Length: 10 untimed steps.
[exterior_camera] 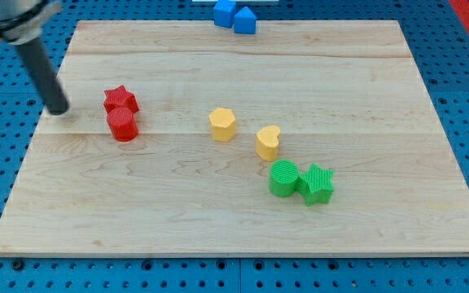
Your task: Move the arm towards the bottom center of the board
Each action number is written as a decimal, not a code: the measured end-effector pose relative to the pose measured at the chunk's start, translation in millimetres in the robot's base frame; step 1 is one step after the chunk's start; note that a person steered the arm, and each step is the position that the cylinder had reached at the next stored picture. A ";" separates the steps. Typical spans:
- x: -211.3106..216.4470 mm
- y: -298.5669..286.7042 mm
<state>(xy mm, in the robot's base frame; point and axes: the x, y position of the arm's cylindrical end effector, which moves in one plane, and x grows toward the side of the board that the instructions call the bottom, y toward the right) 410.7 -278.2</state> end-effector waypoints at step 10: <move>160.4 173.0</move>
